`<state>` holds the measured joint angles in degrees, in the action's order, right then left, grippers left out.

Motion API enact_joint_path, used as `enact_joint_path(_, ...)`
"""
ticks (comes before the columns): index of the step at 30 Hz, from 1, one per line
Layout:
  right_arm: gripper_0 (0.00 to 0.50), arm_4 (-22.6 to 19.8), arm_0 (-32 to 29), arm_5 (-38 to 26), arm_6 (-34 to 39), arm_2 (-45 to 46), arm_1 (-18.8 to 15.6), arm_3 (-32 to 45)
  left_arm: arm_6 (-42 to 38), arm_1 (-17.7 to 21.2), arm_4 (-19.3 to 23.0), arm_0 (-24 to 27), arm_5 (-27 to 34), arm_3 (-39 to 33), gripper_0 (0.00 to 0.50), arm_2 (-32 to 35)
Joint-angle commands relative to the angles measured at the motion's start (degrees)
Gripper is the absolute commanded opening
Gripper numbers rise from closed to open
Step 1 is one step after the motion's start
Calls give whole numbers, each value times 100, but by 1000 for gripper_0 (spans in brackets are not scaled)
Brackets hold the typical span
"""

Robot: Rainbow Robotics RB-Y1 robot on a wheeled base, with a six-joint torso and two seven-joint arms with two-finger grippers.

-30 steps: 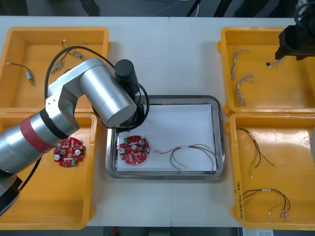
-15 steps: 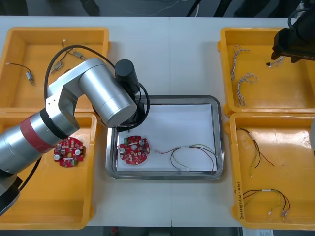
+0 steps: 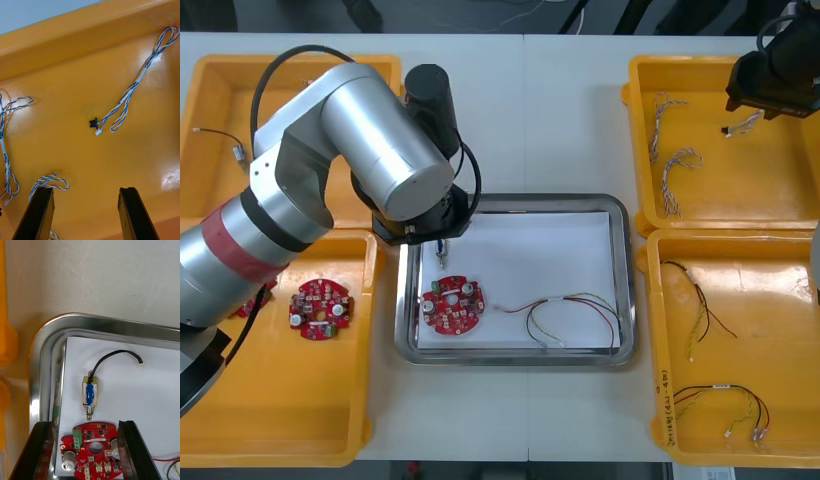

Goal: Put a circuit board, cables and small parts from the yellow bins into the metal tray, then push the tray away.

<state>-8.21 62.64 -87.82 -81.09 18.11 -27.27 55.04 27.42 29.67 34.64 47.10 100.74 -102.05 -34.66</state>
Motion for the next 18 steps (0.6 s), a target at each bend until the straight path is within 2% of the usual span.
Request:
enact_joint_path(1, 500, 57, 327, 54, 357, 26, -244, 77, -88, 206, 280, 352, 270, -289, 500, 381)
enact_joint_path(9, 500, -5, 319, -51, 524, -27, -244, 77, 641, 575, 719, 379, 780, -386, 500, 1120)
enact_joint_path(18, 500, -31, 319, -209, 884, -45, -235, 77, 1362, 1085, 1220, 388, 926, -316, 500, 1858)
